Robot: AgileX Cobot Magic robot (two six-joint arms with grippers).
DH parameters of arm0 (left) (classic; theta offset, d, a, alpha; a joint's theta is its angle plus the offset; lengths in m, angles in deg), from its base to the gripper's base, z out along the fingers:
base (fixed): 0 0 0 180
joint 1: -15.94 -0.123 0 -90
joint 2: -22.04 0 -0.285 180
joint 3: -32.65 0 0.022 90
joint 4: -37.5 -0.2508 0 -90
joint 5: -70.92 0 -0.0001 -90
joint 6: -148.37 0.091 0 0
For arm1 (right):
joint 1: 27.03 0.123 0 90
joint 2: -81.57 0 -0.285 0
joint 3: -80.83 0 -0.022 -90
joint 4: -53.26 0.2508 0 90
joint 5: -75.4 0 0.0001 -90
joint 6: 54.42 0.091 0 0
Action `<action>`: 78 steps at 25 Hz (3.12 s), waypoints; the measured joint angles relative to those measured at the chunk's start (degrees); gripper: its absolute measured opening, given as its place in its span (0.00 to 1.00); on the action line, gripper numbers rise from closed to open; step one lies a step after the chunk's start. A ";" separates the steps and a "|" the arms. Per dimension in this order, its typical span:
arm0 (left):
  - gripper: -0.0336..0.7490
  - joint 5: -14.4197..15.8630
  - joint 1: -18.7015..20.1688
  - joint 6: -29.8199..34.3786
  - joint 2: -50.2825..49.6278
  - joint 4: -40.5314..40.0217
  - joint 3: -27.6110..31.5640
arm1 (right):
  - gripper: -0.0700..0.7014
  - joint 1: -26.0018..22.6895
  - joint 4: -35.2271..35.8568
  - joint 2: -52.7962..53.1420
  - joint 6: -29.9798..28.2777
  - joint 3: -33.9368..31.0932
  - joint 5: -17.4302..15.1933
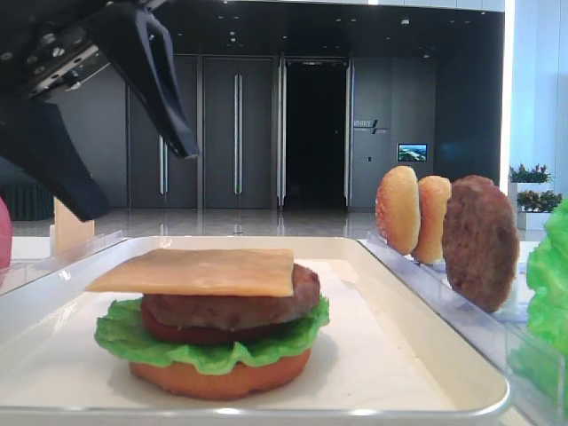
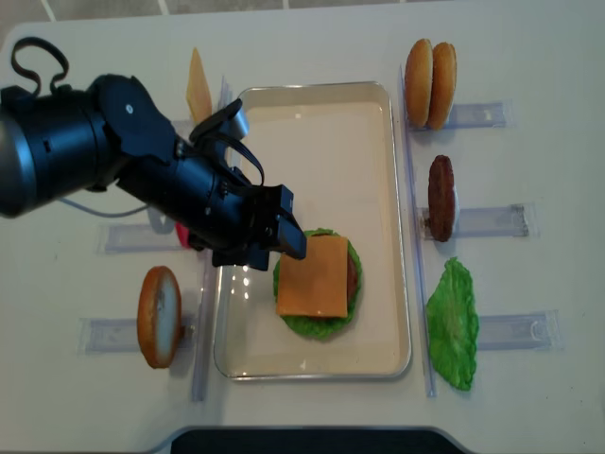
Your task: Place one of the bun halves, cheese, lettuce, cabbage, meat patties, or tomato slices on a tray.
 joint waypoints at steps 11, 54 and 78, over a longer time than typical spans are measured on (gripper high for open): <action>0.70 18.90 0.00 -12.15 0.02 -24.22 -13.43 | 0.70 0.00 0.00 0.00 0.00 0.00 0.00; 0.70 27.97 -27.77 -8.64 0.02 -40.85 -26.10 | 0.70 0.00 0.00 0.00 0.00 0.00 0.00; 0.70 29.05 -31.16 -3.68 34.06 -40.89 -7.97 | 0.70 0.00 0.00 0.00 0.00 0.00 0.00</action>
